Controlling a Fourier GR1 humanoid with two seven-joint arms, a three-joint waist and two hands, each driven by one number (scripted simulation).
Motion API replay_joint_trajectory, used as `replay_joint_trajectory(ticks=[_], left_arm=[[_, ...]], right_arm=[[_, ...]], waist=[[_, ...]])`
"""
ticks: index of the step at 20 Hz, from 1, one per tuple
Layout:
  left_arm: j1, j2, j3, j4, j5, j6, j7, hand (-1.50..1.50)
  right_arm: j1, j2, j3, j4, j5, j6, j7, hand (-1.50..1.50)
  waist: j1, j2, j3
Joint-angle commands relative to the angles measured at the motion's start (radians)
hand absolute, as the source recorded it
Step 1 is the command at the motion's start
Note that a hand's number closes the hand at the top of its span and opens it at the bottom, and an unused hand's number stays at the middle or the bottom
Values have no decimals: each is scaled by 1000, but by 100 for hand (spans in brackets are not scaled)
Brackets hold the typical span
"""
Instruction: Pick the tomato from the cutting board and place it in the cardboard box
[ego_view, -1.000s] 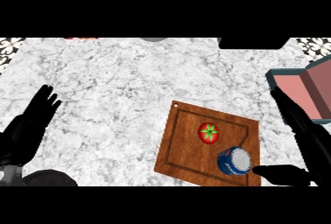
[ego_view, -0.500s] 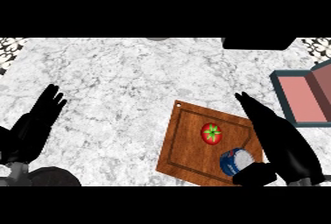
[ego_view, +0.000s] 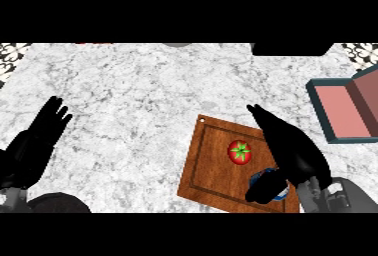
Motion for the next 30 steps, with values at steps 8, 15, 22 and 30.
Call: replay_joint_trajectory(ticks=[8, 15, 22, 30], left_arm=[[-39, -60, 32, 45, -55, -14, 11, 0], [-59, -62, 70, 0, -70, -38, 85, 0], [13, -76, 114, 31, -62, -125, 11, 0], [-19, -119, 109, 51, -107, -105, 15, 0]], right_arm=[[105, 42, -14, 76, 92, 41, -78, -150], [-3, 199, 8, 112, 207, 92, 10, -150], [30, 211, -12, 149, 249, 138, -1, -150], [-15, 290, -34, 227, 279, 179, 37, -150]], waist=[[-11, 1, 1], [-6, 0, 1], [-7, 0, 1], [-9, 1, 0]])
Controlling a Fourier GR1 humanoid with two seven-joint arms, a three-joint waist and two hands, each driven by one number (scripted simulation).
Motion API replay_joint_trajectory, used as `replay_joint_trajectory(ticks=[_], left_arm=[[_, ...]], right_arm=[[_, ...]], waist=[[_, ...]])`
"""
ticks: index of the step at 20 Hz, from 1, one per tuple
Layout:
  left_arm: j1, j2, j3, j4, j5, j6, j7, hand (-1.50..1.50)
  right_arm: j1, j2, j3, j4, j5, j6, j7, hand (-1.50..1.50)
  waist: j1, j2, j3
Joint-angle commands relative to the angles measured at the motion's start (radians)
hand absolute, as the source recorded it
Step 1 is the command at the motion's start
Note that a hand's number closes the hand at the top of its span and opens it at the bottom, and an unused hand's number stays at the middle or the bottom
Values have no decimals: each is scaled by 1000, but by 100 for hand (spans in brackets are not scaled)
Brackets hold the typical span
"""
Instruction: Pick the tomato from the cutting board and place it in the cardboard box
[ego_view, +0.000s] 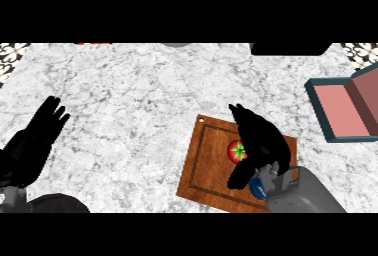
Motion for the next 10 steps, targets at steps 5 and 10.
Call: replay_joint_trajectory(ticks=[5, 10], left_arm=[[-18, -22, 13, 2, -31, -12, 15, 0], [47, -55, 7, -120, -61, 18, 62, 0]], right_arm=[[12, 53, -7, 57, 70, 69, 79, -150], [61, 50, -35, 47, 107, 97, 25, -150]], waist=[[-3, 1, 0], [-1, -1, 0]])
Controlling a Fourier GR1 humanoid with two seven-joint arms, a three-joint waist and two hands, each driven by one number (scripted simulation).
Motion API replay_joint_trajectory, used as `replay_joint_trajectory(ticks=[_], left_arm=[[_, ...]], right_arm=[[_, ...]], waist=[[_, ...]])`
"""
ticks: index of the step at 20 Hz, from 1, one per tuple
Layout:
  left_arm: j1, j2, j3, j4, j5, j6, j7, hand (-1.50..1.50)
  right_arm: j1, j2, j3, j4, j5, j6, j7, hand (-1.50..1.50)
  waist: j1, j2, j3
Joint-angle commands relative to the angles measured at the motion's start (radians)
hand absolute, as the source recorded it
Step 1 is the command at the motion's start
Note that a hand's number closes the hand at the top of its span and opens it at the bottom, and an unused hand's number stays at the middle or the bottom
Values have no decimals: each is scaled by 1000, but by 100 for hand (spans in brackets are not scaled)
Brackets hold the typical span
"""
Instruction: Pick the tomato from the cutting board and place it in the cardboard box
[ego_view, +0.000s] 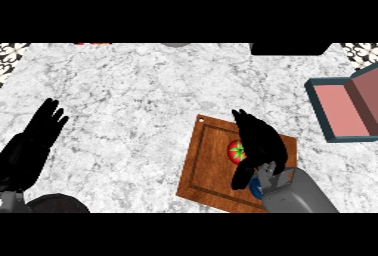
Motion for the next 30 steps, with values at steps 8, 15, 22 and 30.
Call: replay_joint_trajectory(ticks=[8, 15, 22, 30], left_arm=[[-78, -36, 32, 96, -60, -17, -23, 0], [-38, -31, 83, 25, -13, -77, 43, 0], [-46, -100, 54, 90, -112, -61, -29, 0], [-79, -65, 112, 31, -57, -104, 76, 0]], right_arm=[[-8, 70, -54, 126, 68, 60, -9, -150], [11, 129, -56, 171, 143, 61, -38, -150], [61, 144, -74, 198, 212, 24, -107, -150], [23, 119, -114, 245, 270, -24, -275, 150]], waist=[[-1, 2, 0], [0, 0, 0], [-2, 1, 0], [0, 1, 0]])
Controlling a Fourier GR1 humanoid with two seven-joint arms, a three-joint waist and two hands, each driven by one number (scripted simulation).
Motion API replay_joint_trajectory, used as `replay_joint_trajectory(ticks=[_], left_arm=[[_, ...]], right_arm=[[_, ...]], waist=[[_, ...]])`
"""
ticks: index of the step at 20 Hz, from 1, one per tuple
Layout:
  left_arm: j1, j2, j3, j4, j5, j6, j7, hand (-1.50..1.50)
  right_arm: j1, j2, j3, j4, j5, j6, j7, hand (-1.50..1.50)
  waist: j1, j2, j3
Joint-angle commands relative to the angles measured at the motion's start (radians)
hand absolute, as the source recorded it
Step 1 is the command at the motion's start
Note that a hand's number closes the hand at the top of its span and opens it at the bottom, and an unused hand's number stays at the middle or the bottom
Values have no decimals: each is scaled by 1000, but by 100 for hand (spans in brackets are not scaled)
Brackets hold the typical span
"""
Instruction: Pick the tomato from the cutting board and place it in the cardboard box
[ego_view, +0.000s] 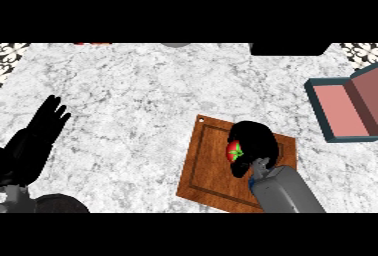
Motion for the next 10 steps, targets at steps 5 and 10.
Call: replay_joint_trajectory(ticks=[5, 10], left_arm=[[43, -41, -14, -85, -22, 0, 46, 0], [-46, -37, -22, -22, -26, 8, 30, 0]], right_arm=[[-32, 20, -58, 113, 76, -53, -64, 150], [-342, -64, -375, 409, 9, -106, 28, 150]], waist=[[3, 2, 2], [38, 21, 3]])
